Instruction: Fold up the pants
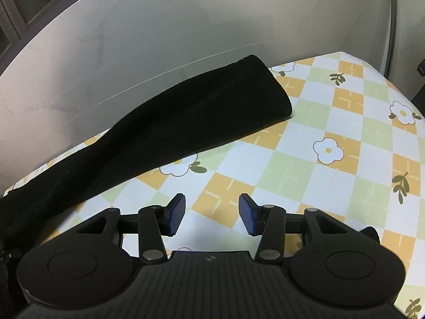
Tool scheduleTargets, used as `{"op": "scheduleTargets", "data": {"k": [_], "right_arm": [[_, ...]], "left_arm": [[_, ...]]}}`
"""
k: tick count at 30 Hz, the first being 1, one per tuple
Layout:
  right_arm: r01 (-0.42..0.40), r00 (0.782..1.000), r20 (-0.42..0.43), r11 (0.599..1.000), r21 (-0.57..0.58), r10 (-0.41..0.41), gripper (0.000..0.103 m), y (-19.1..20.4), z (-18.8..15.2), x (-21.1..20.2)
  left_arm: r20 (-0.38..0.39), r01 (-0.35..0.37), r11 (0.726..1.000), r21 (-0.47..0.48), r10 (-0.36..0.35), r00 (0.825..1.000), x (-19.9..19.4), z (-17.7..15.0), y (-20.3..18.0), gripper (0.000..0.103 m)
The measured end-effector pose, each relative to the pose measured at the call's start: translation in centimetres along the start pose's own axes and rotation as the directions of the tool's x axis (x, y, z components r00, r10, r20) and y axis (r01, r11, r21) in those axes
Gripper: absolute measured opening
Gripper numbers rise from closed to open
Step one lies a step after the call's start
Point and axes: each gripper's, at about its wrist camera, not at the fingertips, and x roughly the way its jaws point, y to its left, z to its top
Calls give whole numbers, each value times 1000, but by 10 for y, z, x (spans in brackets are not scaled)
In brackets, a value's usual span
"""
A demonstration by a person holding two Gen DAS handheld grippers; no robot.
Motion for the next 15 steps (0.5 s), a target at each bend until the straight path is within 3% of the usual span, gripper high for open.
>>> {"op": "scheduleTargets", "data": {"k": [3, 8, 15], "right_arm": [[18, 1000, 1, 1000, 6, -18, 48, 4, 3, 0], [-9, 1000, 26, 997, 79, 7, 52, 10, 12, -1], [-22, 994, 114, 985, 173, 3, 56, 22, 40, 13]], "left_arm": [[37, 21, 998, -64, -19, 999, -15, -11, 12, 16], [27, 63, 978, -199, -59, 998, -20, -22, 41, 16], [10, 100, 962, -255, -101, 995, -19, -28, 51, 16]]}}
